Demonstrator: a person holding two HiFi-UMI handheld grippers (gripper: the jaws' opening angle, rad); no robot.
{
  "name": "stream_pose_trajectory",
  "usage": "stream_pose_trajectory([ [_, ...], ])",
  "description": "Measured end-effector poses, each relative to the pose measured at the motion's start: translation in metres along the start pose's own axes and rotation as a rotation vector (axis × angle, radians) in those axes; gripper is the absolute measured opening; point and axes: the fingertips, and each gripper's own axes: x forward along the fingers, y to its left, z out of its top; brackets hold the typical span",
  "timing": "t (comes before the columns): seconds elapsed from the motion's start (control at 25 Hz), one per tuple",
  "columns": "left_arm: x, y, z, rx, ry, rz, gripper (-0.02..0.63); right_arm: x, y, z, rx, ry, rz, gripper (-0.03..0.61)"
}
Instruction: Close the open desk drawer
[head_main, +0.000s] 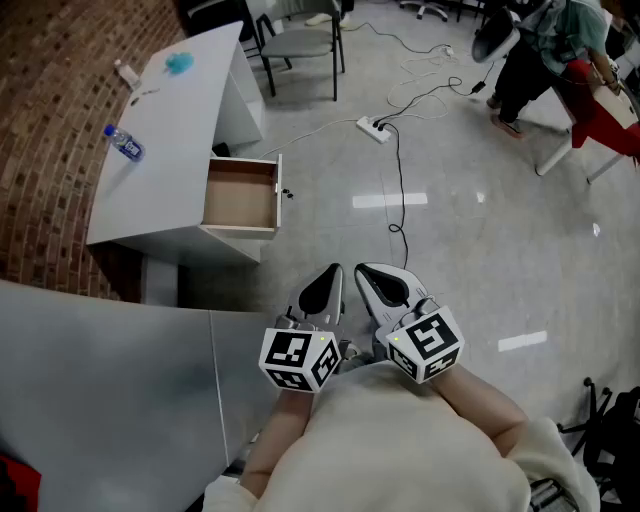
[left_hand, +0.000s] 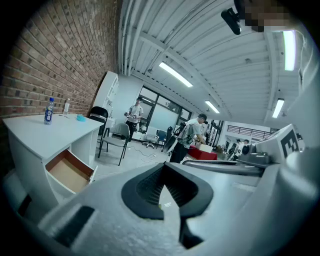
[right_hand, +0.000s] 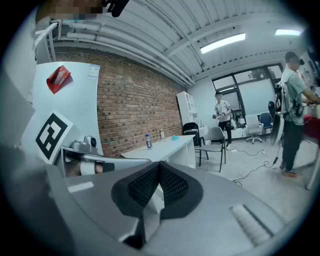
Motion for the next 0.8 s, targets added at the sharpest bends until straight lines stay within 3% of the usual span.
stream_pose_trajectory([
  [0.48,-0.035,0.003,-0.009,0.019,-0.003,0.018,0.0,-0.008,0.037,-0.009,-0.026,-0.008,0.036,0.0],
  [0.8,-0.024,0.006,-0.011,0.004,0.013,0.013,0.0,-0.006,0.024,-0.005,0.003,-0.018,0.032,0.002],
])
